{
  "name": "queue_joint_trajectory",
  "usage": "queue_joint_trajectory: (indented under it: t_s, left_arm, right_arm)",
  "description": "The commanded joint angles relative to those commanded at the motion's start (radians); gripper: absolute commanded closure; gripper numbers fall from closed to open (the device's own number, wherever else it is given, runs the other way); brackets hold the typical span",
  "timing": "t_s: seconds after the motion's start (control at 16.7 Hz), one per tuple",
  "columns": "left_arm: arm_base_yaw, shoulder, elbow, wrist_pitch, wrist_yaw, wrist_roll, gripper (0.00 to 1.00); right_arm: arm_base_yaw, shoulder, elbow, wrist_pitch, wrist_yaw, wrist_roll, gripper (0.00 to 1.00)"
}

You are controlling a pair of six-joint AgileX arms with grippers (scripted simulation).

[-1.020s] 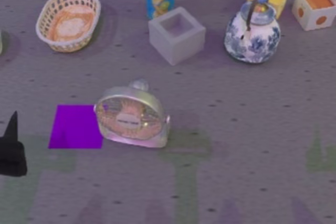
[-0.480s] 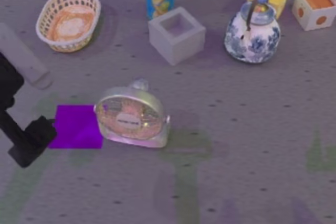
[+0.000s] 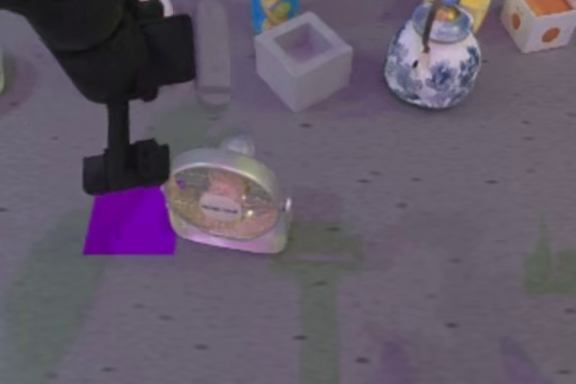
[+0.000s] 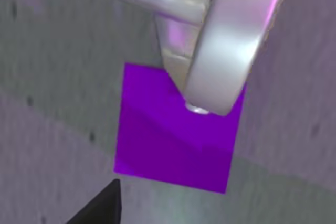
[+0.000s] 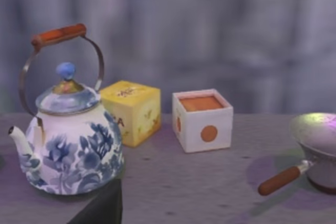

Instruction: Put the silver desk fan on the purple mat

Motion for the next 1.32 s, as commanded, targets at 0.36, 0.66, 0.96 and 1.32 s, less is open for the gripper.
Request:
queue_joint_trajectory:
  t_s: [0.36,0.66,0.96,1.32]
  left_arm:
    - [-0.081,0.326,0.323,-0.184,-0.027,0.177,0.0]
    - [-0.09,0.36,0.357,-0.202,-0.03,0.196,0.0]
    - [-0.088,0.357,0.316,-0.162,-0.03,0.197,0.0]
    - [-0.088,0.356,0.159,-0.008,-0.03,0.197,0.0]
  right_arm:
    - [0.0,0.0,0.0,0.0,0.0,0.0,0.0]
    - [0.0,0.0,0.0,0.0,0.0,0.0,0.0]
    - [0.0,0.0,0.0,0.0,0.0,0.0,0.0]
    - [0.0,0.0,0.0,0.0,0.0,0.0,0.0]
